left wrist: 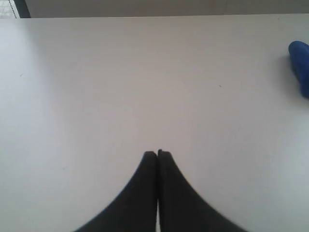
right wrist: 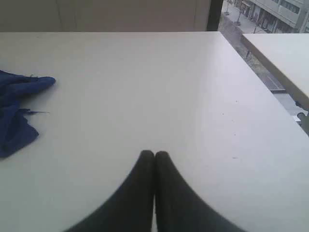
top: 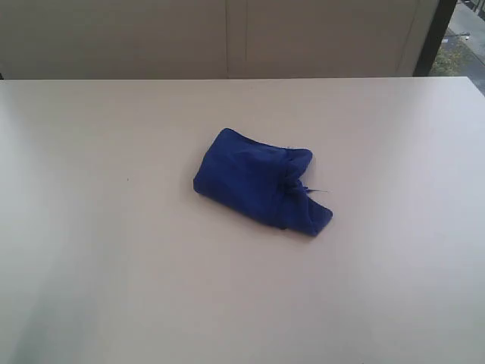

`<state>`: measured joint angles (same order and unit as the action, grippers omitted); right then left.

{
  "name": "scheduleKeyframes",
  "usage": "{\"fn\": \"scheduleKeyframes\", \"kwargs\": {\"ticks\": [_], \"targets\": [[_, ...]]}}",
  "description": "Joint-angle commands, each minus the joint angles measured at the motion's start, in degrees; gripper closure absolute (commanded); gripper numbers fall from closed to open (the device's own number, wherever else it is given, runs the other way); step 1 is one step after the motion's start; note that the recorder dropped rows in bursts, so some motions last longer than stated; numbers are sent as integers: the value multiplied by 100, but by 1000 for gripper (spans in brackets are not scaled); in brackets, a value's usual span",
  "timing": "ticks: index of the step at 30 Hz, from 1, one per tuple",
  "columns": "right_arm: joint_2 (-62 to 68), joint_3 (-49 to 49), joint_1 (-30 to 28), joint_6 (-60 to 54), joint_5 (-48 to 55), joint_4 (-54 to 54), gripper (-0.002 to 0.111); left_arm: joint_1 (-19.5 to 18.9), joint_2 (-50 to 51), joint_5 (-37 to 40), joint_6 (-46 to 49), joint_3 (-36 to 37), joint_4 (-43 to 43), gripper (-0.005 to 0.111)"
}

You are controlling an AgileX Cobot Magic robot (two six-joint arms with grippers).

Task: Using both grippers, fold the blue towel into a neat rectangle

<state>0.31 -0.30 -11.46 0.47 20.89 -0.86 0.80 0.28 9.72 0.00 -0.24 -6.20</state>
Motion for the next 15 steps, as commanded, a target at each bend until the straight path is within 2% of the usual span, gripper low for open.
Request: {"fn": "scheduleKeyframes", "kwargs": {"ticks": [1,15], "targets": [[-31,30,12,-47,-82,-8,108,-13,-28,-27,0,24,-10,107],[-31,30,12,-47,-305,-8,108,-13,-28,-27,0,24,-10,107]]}}
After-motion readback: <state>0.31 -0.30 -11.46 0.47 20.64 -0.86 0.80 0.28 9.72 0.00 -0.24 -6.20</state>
